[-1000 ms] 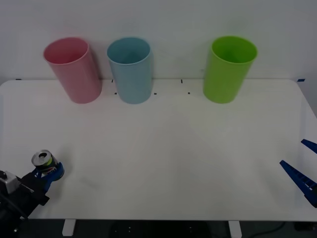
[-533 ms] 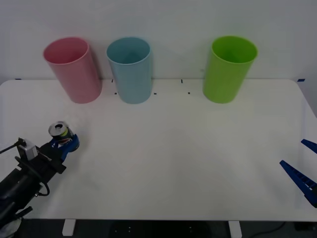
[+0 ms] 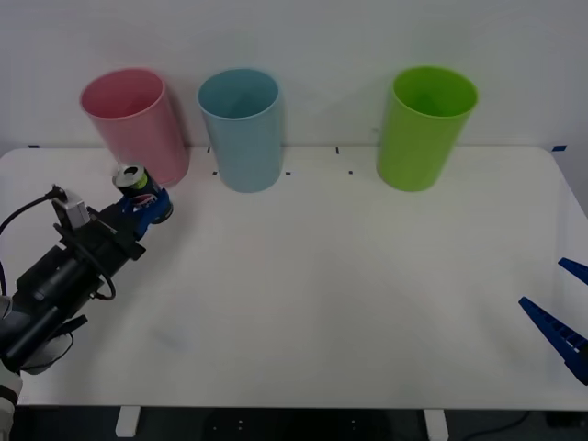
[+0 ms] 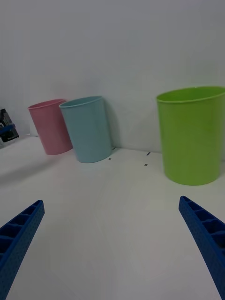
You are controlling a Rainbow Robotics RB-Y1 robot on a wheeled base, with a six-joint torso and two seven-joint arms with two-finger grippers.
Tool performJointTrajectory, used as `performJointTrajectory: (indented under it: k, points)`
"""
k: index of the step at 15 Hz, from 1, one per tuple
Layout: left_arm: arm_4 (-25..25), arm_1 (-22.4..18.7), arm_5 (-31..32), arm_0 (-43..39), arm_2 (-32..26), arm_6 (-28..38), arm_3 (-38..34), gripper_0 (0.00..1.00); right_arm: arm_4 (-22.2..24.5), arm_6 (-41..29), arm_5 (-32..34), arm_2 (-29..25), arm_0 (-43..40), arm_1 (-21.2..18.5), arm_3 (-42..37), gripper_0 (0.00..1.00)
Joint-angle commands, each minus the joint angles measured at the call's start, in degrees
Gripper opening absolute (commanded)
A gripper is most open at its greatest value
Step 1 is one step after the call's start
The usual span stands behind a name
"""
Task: Grasp the object on the table and drop it into the matching bin: aluminum can to the light blue bin, PET bottle to the pink bin.
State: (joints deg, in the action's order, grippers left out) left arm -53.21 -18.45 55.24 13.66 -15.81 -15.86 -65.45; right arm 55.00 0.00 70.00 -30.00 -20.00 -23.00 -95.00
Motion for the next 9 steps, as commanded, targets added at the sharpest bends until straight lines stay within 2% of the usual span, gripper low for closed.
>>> performJointTrajectory:
  k: [1,9]
  points:
    - [-2.2,0.0,-2.8,0.0,0.0,6.6,-6.0,0.0,0.0,0.0,0.0,0.0,0.0,0.0,0.0,1.0]
    - [-10.0,0.2,-12.3,0.1,0.8,24.6,-19.7,0.0,0.0,0.0,0.0,0.0,0.0,0.0,0.0,1.0]
